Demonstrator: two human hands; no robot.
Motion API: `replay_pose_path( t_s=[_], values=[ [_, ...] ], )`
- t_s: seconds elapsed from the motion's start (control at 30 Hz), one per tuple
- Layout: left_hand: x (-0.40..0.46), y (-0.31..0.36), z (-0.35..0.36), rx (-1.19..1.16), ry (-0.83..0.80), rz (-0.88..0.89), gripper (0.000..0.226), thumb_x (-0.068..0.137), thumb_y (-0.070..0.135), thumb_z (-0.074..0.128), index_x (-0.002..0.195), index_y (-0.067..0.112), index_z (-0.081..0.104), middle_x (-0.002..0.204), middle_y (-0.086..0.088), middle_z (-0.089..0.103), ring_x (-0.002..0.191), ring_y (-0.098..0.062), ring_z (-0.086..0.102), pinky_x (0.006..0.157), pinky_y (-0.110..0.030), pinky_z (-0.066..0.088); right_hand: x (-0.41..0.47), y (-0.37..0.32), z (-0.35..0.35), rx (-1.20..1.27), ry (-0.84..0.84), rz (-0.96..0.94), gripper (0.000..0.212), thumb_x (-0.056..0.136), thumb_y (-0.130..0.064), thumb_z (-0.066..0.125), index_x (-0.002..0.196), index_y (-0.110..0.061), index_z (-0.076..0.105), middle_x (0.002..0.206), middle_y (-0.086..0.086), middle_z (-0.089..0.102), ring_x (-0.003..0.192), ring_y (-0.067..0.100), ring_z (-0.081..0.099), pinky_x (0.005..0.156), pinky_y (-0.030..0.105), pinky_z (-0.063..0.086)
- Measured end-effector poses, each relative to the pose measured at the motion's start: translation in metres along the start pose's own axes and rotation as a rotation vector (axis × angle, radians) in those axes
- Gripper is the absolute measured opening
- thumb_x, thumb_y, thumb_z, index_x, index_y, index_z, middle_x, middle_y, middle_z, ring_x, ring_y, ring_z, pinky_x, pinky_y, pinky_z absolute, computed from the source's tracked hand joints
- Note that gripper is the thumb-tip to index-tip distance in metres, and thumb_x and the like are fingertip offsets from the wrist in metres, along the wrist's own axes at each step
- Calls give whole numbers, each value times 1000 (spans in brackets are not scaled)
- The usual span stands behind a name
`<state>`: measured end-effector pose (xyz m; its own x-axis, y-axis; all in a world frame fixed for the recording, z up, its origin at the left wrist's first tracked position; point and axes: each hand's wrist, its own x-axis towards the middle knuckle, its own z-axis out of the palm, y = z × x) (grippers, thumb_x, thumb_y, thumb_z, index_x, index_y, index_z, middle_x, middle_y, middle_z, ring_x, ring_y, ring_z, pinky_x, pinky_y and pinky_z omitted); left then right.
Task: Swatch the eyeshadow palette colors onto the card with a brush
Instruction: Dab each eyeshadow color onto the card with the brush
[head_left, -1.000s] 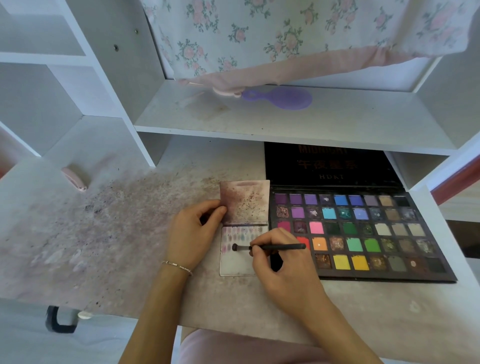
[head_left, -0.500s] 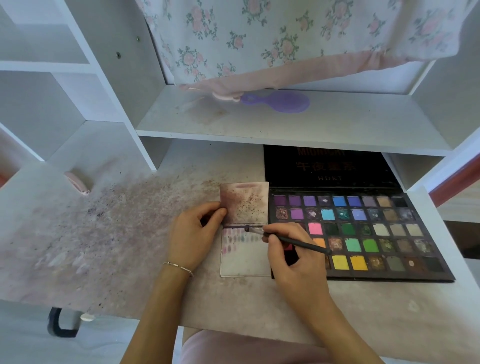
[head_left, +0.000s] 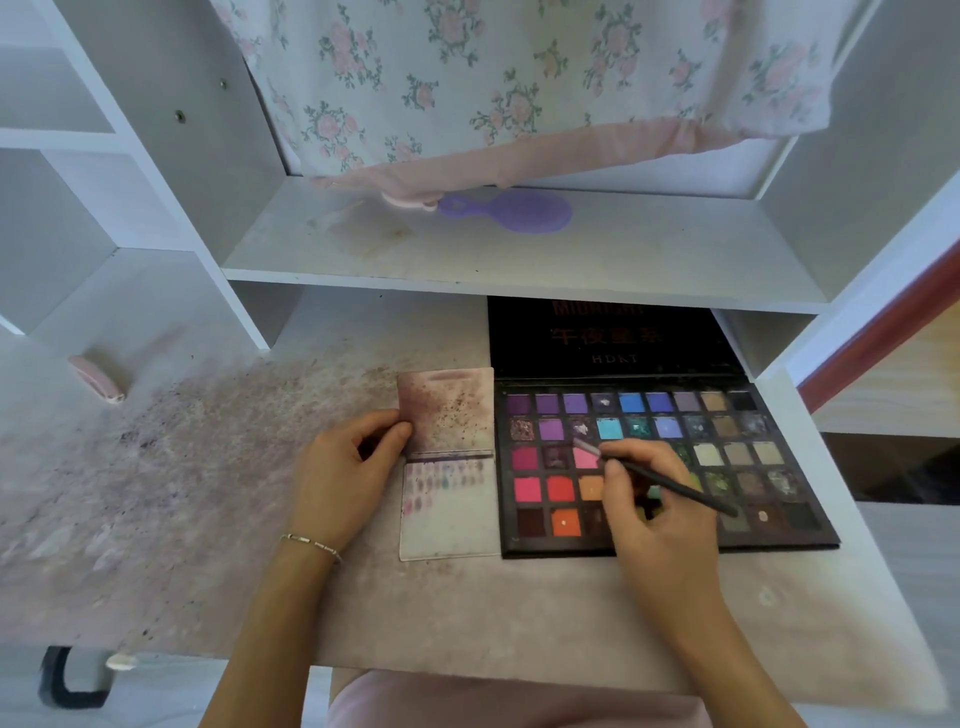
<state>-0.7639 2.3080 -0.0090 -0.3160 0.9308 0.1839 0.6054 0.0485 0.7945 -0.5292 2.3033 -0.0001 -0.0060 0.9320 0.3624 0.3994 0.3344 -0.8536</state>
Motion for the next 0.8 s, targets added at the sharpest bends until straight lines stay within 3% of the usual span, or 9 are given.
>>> replay_pose_path(
  t_s=[0.13,0.3,0.47,0.67,0.8],
  values=[
    [2,0,0,-9,-33,-25,13,85,15,59,91,19,71,81,14,65,75,3,57,70,-12,43,7,9,-18,-37,63,71,35,89,-3,48,81,-37,46,73,-8,56,70,0,57,52,10,45],
    [-2,3,5,9,38,-17,14,85,13,59,92,16,71,79,14,63,72,3,55,67,-14,42,10,15,-25,-84,108,104,36,88,-4,47,81,-39,47,81,-12,57,79,2,59,60,14,48],
    [-2,2,5,35,32,11,14,86,12,58,93,14,70,80,12,63,72,-1,56,67,-15,41,10,15,-24,-96,55,105,34,85,-5,48,77,-38,48,79,-13,56,81,-11,56,59,5,45],
    [-3,4,6,23,43,-6,14,85,11,59,93,12,70,80,8,65,77,-16,61,73,-30,47,11,14,-23,-125,26,132,36,84,-4,49,73,-37,45,73,-16,56,75,-6,58,57,11,43],
    [-4,4,6,29,36,-5,14,85,12,58,93,13,70,80,9,64,76,-13,60,71,-26,45,11,14,-24,-109,32,116,35,85,-4,49,74,-37,46,75,-13,56,76,-2,58,58,10,46]
  ],
)
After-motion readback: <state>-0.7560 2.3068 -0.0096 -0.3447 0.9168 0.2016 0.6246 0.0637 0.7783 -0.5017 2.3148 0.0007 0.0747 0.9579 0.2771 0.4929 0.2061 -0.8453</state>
